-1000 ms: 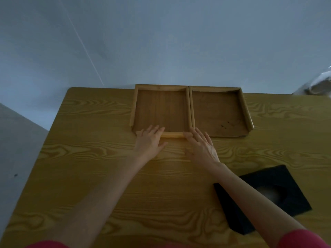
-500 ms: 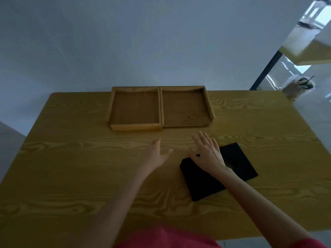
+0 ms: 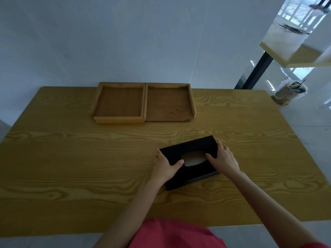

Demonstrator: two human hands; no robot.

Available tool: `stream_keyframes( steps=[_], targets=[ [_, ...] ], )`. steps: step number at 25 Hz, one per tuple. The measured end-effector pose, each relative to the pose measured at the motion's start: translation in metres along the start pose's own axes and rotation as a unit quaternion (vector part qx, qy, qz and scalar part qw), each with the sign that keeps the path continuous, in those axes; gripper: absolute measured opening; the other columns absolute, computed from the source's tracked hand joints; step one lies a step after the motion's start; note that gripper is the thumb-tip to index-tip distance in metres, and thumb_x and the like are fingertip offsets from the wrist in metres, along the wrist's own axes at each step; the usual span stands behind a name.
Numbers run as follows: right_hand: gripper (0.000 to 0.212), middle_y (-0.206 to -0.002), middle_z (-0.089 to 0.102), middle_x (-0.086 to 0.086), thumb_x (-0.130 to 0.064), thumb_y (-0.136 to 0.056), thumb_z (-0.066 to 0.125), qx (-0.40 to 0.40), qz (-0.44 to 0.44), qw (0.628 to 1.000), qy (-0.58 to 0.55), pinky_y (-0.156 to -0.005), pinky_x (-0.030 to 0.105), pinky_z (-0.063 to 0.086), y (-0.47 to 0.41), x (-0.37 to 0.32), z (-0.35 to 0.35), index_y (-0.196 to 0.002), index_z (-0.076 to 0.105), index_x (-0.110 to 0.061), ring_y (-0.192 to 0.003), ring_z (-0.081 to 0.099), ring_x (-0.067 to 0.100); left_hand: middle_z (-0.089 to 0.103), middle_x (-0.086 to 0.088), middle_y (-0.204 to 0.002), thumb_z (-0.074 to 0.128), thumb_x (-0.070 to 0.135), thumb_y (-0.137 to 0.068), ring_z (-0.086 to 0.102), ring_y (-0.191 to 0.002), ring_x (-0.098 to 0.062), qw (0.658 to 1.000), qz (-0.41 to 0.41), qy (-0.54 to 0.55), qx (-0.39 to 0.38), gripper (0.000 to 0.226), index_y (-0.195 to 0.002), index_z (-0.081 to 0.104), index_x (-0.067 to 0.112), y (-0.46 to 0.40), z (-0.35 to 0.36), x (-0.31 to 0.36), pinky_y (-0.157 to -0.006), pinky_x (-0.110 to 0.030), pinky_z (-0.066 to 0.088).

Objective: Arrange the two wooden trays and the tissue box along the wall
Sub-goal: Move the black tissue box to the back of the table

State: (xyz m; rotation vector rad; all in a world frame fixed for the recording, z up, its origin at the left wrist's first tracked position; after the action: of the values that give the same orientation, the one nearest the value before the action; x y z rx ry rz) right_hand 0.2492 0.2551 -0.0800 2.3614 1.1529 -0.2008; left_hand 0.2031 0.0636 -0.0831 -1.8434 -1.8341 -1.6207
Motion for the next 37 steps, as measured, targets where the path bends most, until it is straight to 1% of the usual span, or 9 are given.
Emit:
stream_keyframes(
  steps=[4,10,14,21,28,30,32,35,37],
  targets=[
    [0.067,-0.138,0.040,0.018,-0.031,-0.091,0.049,0.003,0.009,0.999,-0.041,-0.089,0.041,0.044,0.000,-0.003,0.003,-0.144,0.013,-0.008,-0.121,0.045,0.034,0.010,-0.019,-0.154,0.059,0.042,-0.082,0.024,-0.139,-0.032,0.999,-0.011,-0.016,0.043,0.105,-0.142,-0.019,0.008,0.001,0.009,-0.003,-0.109,-0.040,0.032],
    [0.051,-0.118,0.058,0.013,-0.029,-0.085,0.055,0.066,0.022,0.996,-0.048,-0.077,0.040,0.047,0.005,-0.013,0.003,-0.130,0.038,-0.011,-0.104,0.056,0.033,0.029,-0.017,-0.148,0.054,0.035,-0.086,0.042,-0.128,-0.031,0.994,-0.016,-0.034,0.106,0.091,-0.144,-0.010,0.008,0.000,-0.003,-0.007,-0.097,-0.040,0.044],
    [0.047,-0.111,0.061,0.012,-0.031,-0.083,0.056,0.095,-0.003,0.994,-0.049,-0.068,0.034,0.041,0.014,-0.056,0.009,-0.123,0.043,-0.010,-0.097,0.059,0.032,0.036,-0.017,-0.144,0.054,0.038,-0.086,0.052,-0.117,-0.031,0.988,-0.001,-0.071,0.138,0.089,-0.145,-0.007,0.009,-0.001,-0.049,-0.018,-0.085,-0.038,0.050],
    [0.044,-0.113,0.059,0.014,-0.034,-0.085,0.054,0.073,-0.025,0.996,-0.051,-0.067,0.033,0.037,0.031,-0.160,0.049,-0.119,0.043,-0.008,-0.099,0.058,0.033,0.037,-0.013,-0.145,0.055,0.040,-0.085,0.052,-0.117,-0.032,0.983,-0.005,-0.086,0.162,0.090,-0.145,-0.006,0.013,-0.003,-0.157,-0.062,-0.089,-0.043,0.049],
    [0.044,-0.113,0.059,0.013,-0.035,-0.086,0.052,0.051,-0.034,0.997,-0.055,-0.068,0.032,0.038,0.044,-0.251,0.099,-0.119,0.043,-0.008,-0.099,0.058,0.032,0.039,-0.013,-0.144,0.053,0.041,-0.086,0.054,-0.114,-0.031,0.979,-0.033,-0.124,0.160,0.088,-0.146,-0.004,0.013,-0.008,-0.249,-0.111,-0.080,-0.038,0.049],
    [0.045,-0.113,0.059,0.013,-0.036,-0.086,0.052,0.053,-0.033,0.996,-0.058,-0.069,0.032,0.038,0.047,-0.270,0.111,-0.120,0.043,-0.008,-0.098,0.058,0.031,0.050,-0.014,-0.134,0.054,0.039,-0.086,0.057,-0.107,-0.030,0.978,-0.034,-0.123,0.163,0.087,-0.146,-0.004,0.012,-0.008,-0.268,-0.122,-0.075,-0.037,0.049],
    [0.047,-0.113,0.059,0.013,-0.036,-0.086,0.052,0.052,-0.030,0.996,-0.059,-0.068,0.032,0.037,0.050,-0.287,0.121,-0.122,0.041,-0.009,-0.098,0.058,0.031,0.060,-0.010,-0.111,0.054,0.038,-0.086,0.054,-0.089,-0.025,0.981,-0.033,-0.110,0.159,0.087,-0.146,-0.004,0.011,-0.010,-0.284,-0.133,-0.060,-0.029,0.045],
    [0.049,-0.115,0.058,0.012,-0.037,-0.086,0.053,0.048,-0.022,0.997,-0.056,-0.069,0.032,0.037,0.056,-0.303,0.133,-0.124,0.040,-0.008,-0.100,0.058,0.030,0.056,-0.003,-0.089,0.054,0.040,-0.086,0.052,-0.068,-0.017,0.983,-0.033,-0.112,0.142,0.089,-0.146,-0.005,0.011,-0.013,-0.303,-0.147,-0.057,-0.025,0.041],
    [0.050,-0.116,0.058,0.012,-0.038,-0.086,0.053,0.045,-0.022,0.997,-0.057,-0.071,0.033,0.038,0.058,-0.311,0.140,-0.124,0.040,-0.008,-0.102,0.058,0.029,0.059,-0.008,-0.112,0.055,0.040,-0.086,0.057,-0.079,-0.021,0.983,-0.034,-0.117,0.136,0.090,-0.146,-0.007,0.012,-0.017,-0.312,-0.156,-0.069,-0.032,0.048]
  ],
)
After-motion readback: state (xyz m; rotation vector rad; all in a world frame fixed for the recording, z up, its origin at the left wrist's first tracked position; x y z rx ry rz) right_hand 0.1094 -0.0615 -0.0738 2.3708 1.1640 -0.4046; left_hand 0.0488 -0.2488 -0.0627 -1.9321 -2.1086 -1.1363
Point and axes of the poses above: each hand's wrist, its own y-axis away from the middle knuckle, its own z-axis out of the palm, x = y × z, the point moved 3 cm from there along -y, towards the middle knuckle
